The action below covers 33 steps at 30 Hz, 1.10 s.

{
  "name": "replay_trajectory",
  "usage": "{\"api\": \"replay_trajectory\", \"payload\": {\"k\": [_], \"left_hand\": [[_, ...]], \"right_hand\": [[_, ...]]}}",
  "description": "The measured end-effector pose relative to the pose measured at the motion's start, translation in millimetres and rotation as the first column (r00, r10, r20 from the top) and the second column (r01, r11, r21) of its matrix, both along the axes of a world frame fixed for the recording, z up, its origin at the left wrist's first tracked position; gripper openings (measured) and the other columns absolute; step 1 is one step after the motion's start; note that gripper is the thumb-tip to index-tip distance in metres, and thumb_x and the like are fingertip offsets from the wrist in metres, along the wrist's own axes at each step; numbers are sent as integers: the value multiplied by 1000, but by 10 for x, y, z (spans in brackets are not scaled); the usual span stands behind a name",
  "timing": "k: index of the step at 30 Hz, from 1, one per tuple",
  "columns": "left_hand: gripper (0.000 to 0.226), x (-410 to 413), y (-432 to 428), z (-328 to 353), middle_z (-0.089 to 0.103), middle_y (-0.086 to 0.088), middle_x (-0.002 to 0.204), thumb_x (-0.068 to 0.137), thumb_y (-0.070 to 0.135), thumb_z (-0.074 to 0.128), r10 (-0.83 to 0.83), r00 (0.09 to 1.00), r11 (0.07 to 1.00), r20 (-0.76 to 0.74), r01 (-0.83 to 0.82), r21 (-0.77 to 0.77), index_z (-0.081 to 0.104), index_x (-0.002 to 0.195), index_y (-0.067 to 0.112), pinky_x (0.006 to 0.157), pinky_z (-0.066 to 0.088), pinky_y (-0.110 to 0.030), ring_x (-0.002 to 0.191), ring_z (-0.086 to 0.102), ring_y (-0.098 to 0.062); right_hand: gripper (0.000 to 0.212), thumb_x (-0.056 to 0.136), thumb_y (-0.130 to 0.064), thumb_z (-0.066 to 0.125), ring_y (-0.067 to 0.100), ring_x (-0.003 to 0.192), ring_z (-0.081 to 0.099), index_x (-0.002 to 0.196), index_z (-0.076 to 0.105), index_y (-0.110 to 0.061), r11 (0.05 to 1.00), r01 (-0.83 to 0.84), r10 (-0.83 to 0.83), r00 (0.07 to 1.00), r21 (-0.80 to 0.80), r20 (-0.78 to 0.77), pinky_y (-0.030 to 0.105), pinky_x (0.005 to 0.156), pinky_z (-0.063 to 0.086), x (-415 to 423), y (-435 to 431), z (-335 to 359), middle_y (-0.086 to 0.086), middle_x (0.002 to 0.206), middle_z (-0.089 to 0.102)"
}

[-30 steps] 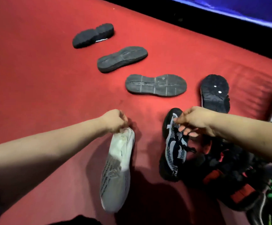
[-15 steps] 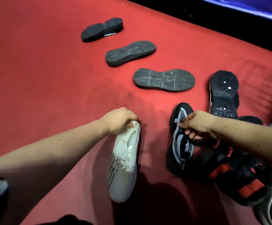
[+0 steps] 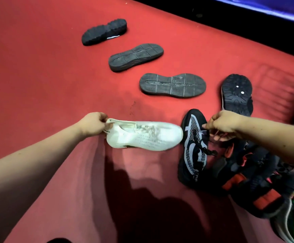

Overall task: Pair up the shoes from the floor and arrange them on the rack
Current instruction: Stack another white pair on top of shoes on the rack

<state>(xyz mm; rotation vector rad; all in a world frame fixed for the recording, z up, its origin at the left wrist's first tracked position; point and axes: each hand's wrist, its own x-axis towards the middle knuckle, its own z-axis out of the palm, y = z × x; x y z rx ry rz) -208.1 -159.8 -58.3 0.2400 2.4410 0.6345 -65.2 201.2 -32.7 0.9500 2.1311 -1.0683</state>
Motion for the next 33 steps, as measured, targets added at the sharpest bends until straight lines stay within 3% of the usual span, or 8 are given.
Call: {"api": "replay_trajectory", "payload": {"k": [2, 5, 8, 11, 15, 20, 25, 33], "left_hand": [[19, 27, 93, 65, 63, -13, 86, 80, 17, 64, -61, 996, 996, 69, 64, -54, 57, 92, 5, 66, 53, -32, 76, 62, -27], [61, 100, 290, 192, 54, -5, 94, 61, 59, 55, -340, 889, 930, -307, 270, -248, 55, 103, 15, 77, 45, -33, 91, 53, -26], [46, 322, 655, 303, 51, 1, 80, 68, 57, 42, -426, 762, 902, -488, 401, -161, 56, 86, 16, 72, 46, -33, 85, 54, -25], [20, 656, 1108, 371, 47, 10, 61, 79, 41, 54, -481, 777, 848, -407, 531, 11, 52, 71, 23, 62, 40, -29, 66, 52, -20], [19, 926, 1464, 423, 52, 8, 55, 81, 27, 66, -609, 717, 739, -337, 668, 87, 56, 67, 20, 58, 33, -27, 55, 47, -13], [20, 1180, 1839, 461, 53, 2, 52, 78, 25, 68, -727, 628, 610, -278, 776, 161, 58, 64, 15, 53, 38, -23, 50, 48, -9], [25, 1381, 2162, 525, 51, 6, 49, 80, 21, 68, -841, 487, 474, -235, 873, 112, 54, 60, 16, 51, 34, -18, 51, 50, 0], [21, 1887, 2773, 692, 52, 5, 50, 78, 27, 68, -930, 284, 269, -232, 958, 98, 58, 65, 15, 50, 36, -18, 52, 49, -4]], "right_hand": [[27, 90, -26, 62, 13, 38, 52, 69, 54, -10, 1000, -2, 2, 1000, -4, -3, 18, 43, 42, 2, 3, -1, 9, 64, 59], [26, 90, -25, 60, 14, 40, 52, 69, 54, -11, 1000, -15, 15, 1000, -17, -7, 17, 40, 42, -13, -17, 9, 8, 63, 58], [25, 90, -24, 61, 16, 44, 53, 70, 54, -11, 999, -19, 18, 999, -41, -26, 19, 43, 42, -13, -27, 55, 8, 63, 58], [29, 91, -26, 59, 16, 43, 51, 68, 52, -11, 999, -15, 14, 999, -35, -44, 17, 38, 40, 55, -25, 145, 8, 63, 57], [31, 93, -25, 56, 7, 27, 49, 66, 51, -10, 999, 12, -12, 1000, -47, -7, 12, 31, 39, 313, 62, 278, 7, 61, 54], [25, 92, -27, 57, 6, 31, 53, 74, 55, -10, 995, 94, -93, 995, -28, 17, 15, 37, 42, 913, 266, 513, 6, 64, 58], [22, 92, -26, 57, 15, 47, 54, 79, 57, -9, 977, 213, -213, 977, -13, 13, 18, 43, 44, 1435, 376, 774, 7, 65, 58], [19, 90, -23, 61, 17, 47, 54, 77, 56, -10, 908, 420, -420, 908, 1, 1, 17, 41, 42, 2400, 533, 1083, 9, 65, 58]]}}
